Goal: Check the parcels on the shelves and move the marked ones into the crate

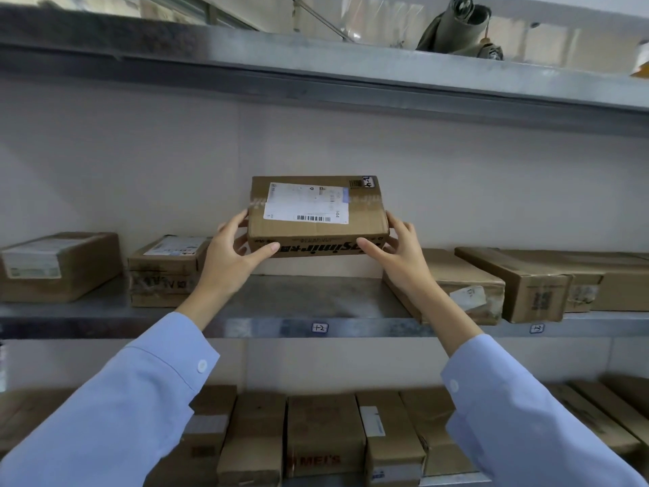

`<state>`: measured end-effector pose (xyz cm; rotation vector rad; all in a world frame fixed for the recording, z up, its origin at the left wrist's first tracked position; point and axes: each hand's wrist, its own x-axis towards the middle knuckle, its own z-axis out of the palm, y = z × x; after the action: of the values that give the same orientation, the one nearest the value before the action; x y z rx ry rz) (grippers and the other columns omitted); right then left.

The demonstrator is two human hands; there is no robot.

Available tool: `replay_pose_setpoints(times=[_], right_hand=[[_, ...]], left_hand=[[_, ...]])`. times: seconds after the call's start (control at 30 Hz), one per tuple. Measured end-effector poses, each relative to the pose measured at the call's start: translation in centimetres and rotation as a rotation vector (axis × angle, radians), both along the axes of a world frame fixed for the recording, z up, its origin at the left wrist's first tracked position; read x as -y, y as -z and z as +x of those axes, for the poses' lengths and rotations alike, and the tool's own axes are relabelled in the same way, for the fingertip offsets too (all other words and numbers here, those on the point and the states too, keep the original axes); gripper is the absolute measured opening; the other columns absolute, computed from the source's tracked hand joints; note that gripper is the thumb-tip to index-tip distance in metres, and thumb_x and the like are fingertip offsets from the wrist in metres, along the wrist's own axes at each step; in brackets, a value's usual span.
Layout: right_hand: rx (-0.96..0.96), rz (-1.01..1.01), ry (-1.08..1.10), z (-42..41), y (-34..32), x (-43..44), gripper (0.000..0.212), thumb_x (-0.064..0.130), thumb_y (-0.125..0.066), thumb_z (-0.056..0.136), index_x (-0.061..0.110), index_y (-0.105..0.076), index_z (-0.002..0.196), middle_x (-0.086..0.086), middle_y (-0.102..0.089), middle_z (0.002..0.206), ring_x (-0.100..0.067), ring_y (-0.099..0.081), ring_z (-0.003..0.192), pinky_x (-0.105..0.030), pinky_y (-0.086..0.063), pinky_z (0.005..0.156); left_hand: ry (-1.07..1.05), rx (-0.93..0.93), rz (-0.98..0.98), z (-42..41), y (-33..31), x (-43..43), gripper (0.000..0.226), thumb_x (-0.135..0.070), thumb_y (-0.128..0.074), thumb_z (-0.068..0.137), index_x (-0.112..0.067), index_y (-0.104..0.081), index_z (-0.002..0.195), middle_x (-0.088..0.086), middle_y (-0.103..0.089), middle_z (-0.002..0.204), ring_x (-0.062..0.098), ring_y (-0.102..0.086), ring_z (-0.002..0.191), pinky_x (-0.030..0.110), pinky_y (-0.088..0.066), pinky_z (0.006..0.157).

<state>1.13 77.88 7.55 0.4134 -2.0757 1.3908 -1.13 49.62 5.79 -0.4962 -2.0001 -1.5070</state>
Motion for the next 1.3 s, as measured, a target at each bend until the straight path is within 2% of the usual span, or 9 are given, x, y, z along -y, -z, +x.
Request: replay_pose_setpoints(times=[0.23,0.47,0.6,0.73,0.87,0.93,1.0,1.07,1.3], right_hand=[[-0.069,0.019,0.043,0.4,-0.3,0.2,0.067,0.018,-0.071,0.089,0.017,-0.035,0.146,0.005,-0.039,0.137,-0.004,-0.041,0.123,-0.03,-0.037,0.108],[-0.087,-0.048,0.023,0.2,-0.4,0.1,0.071,0.014,-0.074,0.086,0.018,-0.034,0.144,0.003,-0.042,0.143,-0.012,-0.046,0.127,-0.017,-0.043,0.096],[-0.088,-0.069,-0.007,0.0,-0.5,0.1,0.068,0.012,-0.076,0.084,0.019,-0.036,0.138,0.007,-0.044,0.14,-0.015,-0.048,0.128,-0.022,-0.046,0.098],[-0.06,-0.027,0.007,0.0,-0.4,0.3,0.069,0.013,-0.077,0.084,0.022,-0.034,0.138,0.013,-0.043,0.134,-0.007,-0.05,0.118,-0.013,-0.048,0.086],[-0.003,0.012,0.028,-0.6,0.3,0.5,0.076,0.022,-0.076,0.085,0.028,-0.027,0.143,0.007,-0.049,0.134,0.003,-0.057,0.096,-0.012,-0.049,0.076],[0.036,0.033,0.054,-1.0,0.9,0.6,0.067,0.03,-0.075,0.085,0.031,-0.035,0.138,0.004,-0.054,0.132,0.003,-0.06,0.096,-0.016,-0.052,0.081],[0.074,0.045,0.092,-1.6,1.6,0.6,0.057,0.039,-0.075,0.084,0.033,-0.044,0.132,0.002,-0.06,0.129,-0.008,-0.063,0.101,-0.034,-0.055,0.09],[0.124,0.072,0.111,-2.0,2.3,0.6,0.056,0.045,-0.073,0.084,0.035,-0.045,0.131,0.002,-0.06,0.127,-0.016,-0.061,0.11,-0.044,-0.054,0.094],[0.261,0.094,0.143,-3.0,4.6,0.7,0.056,0.039,-0.07,0.089,0.026,-0.043,0.136,-0.002,-0.057,0.135,-0.02,-0.055,0.117,-0.039,-0.051,0.097]], left_hand=[[-0.112,-0.165,-0.065,0.2,-0.7,-0.1,0.073,-0.023,-0.078,0.082,-0.024,-0.041,0.145,-0.003,-0.048,0.143,0.009,-0.046,0.128,0.033,-0.043,0.105],[-0.118,-0.209,-0.061,-0.1,-1.3,0.0,0.072,-0.022,-0.079,0.081,-0.026,-0.041,0.142,-0.006,-0.048,0.142,0.013,-0.05,0.125,0.039,-0.048,0.103],[-0.103,-0.223,-0.045,-0.4,-1.3,0.0,0.073,-0.02,-0.08,0.08,-0.025,-0.04,0.141,-0.007,-0.048,0.142,0.014,-0.052,0.124,0.035,-0.048,0.101],[-0.142,-0.204,-0.073,-0.8,-1.1,0.3,0.074,-0.021,-0.079,0.08,-0.024,-0.038,0.142,-0.004,-0.045,0.145,0.013,-0.046,0.128,0.026,-0.043,0.097],[-0.156,-0.165,-0.123,-1.0,-0.3,0.6,0.075,-0.023,-0.079,0.08,-0.025,-0.038,0.142,-0.009,-0.046,0.142,0.004,-0.038,0.126,0.028,-0.036,0.101],[-0.133,-0.128,-0.126,-1.3,0.4,0.7,0.074,-0.024,-0.08,0.079,-0.028,-0.04,0.14,-0.011,-0.05,0.137,0.006,-0.042,0.126,0.031,-0.037,0.103],[-0.113,-0.073,-0.13,-1.6,1.2,0.8,0.069,-0.025,-0.08,0.079,-0.032,-0.042,0.136,-0.012,-0.052,0.132,0.009,-0.046,0.123,0.035,-0.04,0.104],[-0.101,-0.029,-0.145,-2.0,2.0,1.0,0.065,-0.026,-0.08,0.079,-0.035,-0.044,0.132,-0.01,-0.054,0.13,0.012,-0.048,0.122,0.04,-0.042,0.105],[-0.073,0.105,-0.213,-2.8,4.3,0.8,0.058,-0.026,-0.079,0.081,-0.028,-0.049,0.131,-0.011,-0.057,0.115,0.013,-0.054,0.107,0.03,-0.042,0.093]])
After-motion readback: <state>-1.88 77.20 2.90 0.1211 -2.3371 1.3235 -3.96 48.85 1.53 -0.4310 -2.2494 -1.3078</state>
